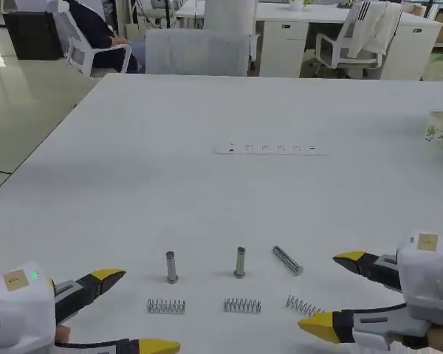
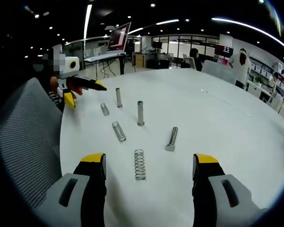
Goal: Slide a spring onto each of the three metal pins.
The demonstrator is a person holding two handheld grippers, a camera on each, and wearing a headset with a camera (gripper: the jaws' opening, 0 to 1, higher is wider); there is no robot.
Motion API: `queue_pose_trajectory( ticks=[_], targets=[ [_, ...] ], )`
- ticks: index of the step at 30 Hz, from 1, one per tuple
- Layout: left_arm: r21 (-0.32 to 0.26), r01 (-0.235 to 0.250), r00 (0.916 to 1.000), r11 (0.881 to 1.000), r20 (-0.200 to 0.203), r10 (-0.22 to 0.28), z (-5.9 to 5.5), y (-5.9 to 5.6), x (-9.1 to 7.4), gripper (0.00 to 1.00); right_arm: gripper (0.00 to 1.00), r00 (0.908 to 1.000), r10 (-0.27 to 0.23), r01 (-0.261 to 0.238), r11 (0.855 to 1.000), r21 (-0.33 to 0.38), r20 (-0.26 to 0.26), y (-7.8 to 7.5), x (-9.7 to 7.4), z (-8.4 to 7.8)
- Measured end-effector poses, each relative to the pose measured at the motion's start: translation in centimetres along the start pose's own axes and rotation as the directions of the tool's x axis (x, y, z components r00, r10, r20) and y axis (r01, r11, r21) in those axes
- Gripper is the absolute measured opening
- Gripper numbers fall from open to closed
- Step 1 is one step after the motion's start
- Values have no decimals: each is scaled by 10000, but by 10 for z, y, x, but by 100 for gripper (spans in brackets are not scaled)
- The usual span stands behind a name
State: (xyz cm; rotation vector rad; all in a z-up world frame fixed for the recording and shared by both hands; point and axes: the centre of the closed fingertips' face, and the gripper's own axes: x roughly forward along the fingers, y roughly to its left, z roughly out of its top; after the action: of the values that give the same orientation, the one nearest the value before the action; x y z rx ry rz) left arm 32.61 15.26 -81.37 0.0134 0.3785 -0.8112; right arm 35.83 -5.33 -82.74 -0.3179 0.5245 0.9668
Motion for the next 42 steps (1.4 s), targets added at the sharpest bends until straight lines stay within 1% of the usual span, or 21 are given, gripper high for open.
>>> queue_pose_trajectory(
  ticks=[13, 42],
  targets=[
    [10, -25, 10000, 10000, 13, 25, -1, 2, 0, 82, 74, 10000, -11, 11, 10000, 13, -23, 0, 0, -1],
    [52, -27, 10000, 10000, 1, 27, -1, 0, -1, 82, 72, 9999, -105, 105, 9999, 44, -69, -1, -2, -2]
  ],
)
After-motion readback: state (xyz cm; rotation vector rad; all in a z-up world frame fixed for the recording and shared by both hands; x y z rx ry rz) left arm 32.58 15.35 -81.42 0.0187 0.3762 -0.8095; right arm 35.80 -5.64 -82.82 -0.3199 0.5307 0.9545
